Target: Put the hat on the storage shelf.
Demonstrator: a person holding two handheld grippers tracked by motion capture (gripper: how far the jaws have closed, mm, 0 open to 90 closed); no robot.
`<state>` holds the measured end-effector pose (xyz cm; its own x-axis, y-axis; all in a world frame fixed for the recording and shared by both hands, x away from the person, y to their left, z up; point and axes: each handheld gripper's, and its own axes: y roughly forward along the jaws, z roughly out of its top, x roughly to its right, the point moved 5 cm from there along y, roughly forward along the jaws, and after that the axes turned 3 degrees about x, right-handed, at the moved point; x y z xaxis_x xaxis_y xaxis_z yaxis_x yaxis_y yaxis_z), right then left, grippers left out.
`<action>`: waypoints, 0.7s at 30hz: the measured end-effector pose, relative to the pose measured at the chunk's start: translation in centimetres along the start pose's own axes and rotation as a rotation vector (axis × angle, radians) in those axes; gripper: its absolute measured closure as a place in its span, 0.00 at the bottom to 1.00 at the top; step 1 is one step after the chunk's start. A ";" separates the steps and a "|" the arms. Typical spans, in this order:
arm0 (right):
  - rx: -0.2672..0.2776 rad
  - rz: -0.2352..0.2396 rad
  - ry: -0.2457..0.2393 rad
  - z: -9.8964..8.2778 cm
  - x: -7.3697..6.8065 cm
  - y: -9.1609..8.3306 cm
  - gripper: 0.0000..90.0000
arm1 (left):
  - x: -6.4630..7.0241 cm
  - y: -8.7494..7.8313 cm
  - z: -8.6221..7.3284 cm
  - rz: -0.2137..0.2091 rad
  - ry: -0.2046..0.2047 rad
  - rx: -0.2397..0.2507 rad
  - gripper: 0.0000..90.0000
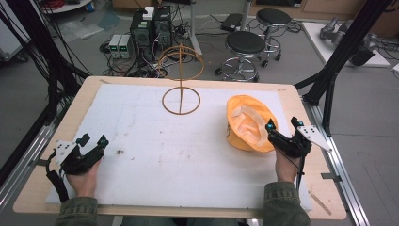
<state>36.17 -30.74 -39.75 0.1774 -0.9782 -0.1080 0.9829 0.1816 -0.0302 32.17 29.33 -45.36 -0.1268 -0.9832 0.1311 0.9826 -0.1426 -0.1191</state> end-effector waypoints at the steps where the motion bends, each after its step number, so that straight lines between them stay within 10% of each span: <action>1: 0.001 -0.001 -0.003 0.1 0.1 0.2 0.12 | 0.0 0.0 0.0 0.000 0.006 0.000 0.38; 13: -0.084 0.007 0.005 -0.3 1.4 2.8 0.12 | 0.4 0.1 0.0 -0.012 0.036 -0.006 0.38; 21: -0.264 -0.061 0.064 -2.4 3.1 4.1 0.12 | 0.5 0.2 -0.1 -0.023 0.035 -0.008 0.38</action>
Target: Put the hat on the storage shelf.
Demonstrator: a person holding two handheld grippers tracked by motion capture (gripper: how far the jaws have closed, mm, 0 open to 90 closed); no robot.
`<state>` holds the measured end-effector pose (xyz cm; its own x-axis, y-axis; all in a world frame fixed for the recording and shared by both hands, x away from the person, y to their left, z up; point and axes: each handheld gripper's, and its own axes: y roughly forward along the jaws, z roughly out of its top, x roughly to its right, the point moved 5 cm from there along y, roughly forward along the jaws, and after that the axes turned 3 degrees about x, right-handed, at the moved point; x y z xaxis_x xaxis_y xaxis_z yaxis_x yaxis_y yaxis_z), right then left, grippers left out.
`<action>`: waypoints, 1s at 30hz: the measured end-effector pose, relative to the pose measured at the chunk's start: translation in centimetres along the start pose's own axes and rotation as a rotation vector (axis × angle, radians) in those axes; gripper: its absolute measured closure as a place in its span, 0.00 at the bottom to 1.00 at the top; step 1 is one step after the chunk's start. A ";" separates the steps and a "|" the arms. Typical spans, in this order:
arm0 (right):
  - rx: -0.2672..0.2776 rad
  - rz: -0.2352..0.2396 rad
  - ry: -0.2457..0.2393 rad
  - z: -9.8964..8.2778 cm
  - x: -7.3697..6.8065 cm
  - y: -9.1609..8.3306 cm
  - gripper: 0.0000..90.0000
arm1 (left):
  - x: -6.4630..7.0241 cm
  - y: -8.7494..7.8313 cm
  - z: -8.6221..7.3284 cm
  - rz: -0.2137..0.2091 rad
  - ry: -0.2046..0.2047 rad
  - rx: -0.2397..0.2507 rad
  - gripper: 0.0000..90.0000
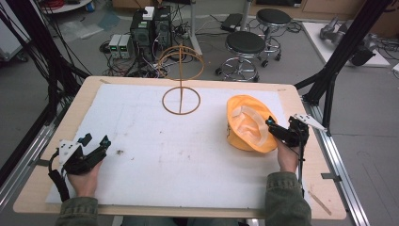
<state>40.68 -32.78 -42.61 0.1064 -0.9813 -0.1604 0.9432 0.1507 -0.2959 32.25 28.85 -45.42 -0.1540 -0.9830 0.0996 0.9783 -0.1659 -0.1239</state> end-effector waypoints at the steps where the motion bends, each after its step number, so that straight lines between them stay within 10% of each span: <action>1: -0.017 -0.002 0.006 -0.2 0.1 0.1 0.12 | 0.0 0.0 0.0 -0.002 0.001 0.000 0.38; 17: -0.181 0.112 0.191 -1.7 0.3 0.7 0.50 | 0.0 0.1 -0.1 -0.007 -0.003 -0.009 0.38; 21: -0.224 0.124 0.171 -2.1 0.2 0.8 0.71 | 0.0 0.2 -0.1 -0.008 -0.005 -0.010 0.38; 24: -0.213 0.112 0.153 -2.1 0.1 0.6 0.91 | 0.0 0.1 -0.1 -0.007 -0.003 -0.011 0.38; 30: -0.153 0.132 0.175 -1.7 0.0 -0.1 0.96 | 0.0 0.1 -0.1 -0.006 -0.002 -0.013 0.38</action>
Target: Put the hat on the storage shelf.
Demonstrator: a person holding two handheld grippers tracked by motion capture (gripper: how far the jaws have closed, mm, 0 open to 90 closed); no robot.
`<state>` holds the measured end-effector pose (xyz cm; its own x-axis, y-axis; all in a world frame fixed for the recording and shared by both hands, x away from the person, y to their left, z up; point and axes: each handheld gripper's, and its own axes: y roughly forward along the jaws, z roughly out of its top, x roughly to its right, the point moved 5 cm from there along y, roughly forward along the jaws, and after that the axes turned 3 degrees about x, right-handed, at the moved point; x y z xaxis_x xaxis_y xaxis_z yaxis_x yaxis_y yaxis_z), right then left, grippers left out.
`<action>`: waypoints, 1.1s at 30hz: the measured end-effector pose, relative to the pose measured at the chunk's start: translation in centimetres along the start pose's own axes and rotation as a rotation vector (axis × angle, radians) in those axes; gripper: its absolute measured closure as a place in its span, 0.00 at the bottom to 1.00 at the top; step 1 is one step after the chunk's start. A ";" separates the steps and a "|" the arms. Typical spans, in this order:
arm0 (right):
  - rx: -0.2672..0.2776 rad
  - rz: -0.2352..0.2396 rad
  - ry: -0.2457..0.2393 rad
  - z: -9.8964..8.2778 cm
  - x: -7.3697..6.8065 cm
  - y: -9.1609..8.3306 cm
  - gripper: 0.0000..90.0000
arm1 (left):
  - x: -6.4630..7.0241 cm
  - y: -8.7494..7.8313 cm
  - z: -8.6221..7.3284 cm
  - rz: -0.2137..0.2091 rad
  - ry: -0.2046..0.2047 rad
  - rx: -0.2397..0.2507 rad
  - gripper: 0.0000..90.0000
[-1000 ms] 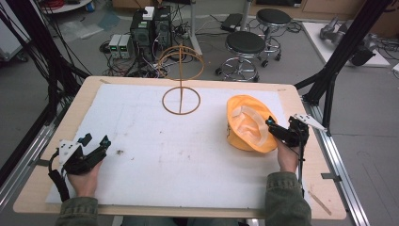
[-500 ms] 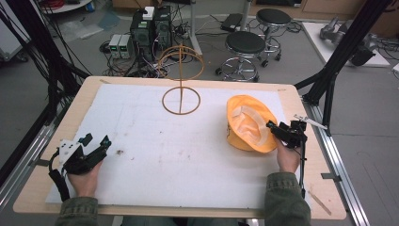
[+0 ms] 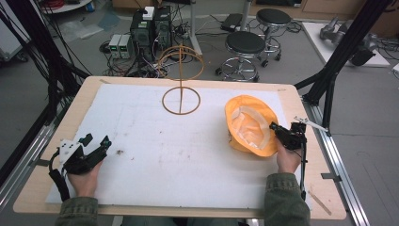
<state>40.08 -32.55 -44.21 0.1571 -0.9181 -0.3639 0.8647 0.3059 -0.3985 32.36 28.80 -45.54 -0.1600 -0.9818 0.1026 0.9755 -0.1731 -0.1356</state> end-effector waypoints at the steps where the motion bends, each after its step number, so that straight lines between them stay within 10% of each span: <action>1: 0.003 0.000 -0.005 0.0 -0.1 -0.1 0.96 | 0.0 0.0 0.0 0.000 0.001 0.001 0.38; 21: 0.149 0.155 -0.123 1.0 -3.5 -2.0 0.96 | 0.4 0.1 0.0 -0.010 0.030 0.000 0.38; 33: 0.231 0.235 -0.066 1.8 -4.1 -3.1 0.96 | 0.3 0.2 0.0 -0.008 0.025 -0.003 0.38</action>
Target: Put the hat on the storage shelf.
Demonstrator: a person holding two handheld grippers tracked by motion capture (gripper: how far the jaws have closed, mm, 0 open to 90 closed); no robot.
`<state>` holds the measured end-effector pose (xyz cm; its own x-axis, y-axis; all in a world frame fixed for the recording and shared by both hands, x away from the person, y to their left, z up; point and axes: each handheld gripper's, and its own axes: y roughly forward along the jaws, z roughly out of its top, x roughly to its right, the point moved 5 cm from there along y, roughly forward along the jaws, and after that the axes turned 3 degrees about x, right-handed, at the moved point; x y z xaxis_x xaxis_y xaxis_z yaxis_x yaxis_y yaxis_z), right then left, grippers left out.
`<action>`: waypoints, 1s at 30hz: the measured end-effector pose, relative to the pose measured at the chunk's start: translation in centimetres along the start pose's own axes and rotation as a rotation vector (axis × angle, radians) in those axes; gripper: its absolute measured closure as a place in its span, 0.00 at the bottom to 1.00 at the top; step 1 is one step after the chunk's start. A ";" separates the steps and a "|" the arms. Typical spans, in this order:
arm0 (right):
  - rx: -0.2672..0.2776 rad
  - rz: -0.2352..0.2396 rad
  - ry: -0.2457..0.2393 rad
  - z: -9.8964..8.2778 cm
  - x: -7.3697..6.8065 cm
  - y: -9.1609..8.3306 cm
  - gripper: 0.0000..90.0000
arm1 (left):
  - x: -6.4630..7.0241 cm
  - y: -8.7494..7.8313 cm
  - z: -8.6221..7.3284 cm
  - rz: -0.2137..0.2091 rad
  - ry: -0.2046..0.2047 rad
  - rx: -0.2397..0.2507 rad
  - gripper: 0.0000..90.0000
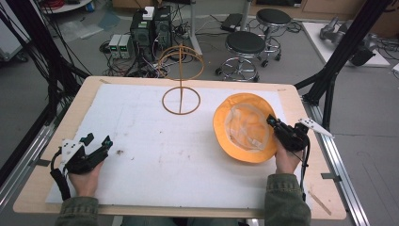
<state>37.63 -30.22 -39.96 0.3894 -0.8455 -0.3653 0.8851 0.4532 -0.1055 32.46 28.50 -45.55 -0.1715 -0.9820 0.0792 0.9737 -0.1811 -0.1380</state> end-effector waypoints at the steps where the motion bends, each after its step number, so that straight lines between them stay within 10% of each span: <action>1: 0.012 0.006 0.008 0.1 0.0 -0.1 0.96 | 0.0 0.0 0.0 0.000 0.000 0.001 0.38; 6: 0.070 0.026 0.097 0.8 0.0 -0.4 0.96 | 0.2 0.0 0.0 -0.002 0.007 0.001 0.38; 19: 0.159 0.062 -0.033 3.2 -2.7 0.0 0.96 | 0.0 -0.3 0.1 0.006 0.007 0.009 0.38; 30: 0.234 0.044 -0.033 6.5 -3.5 1.3 0.96 | 0.0 -0.5 0.2 0.008 0.012 0.011 0.38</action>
<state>39.02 -28.47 -32.81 0.4332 -0.8372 -0.3338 0.9007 0.4150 0.1281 31.99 28.64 -45.29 -0.1653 -0.9840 0.0664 0.9767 -0.1727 -0.1277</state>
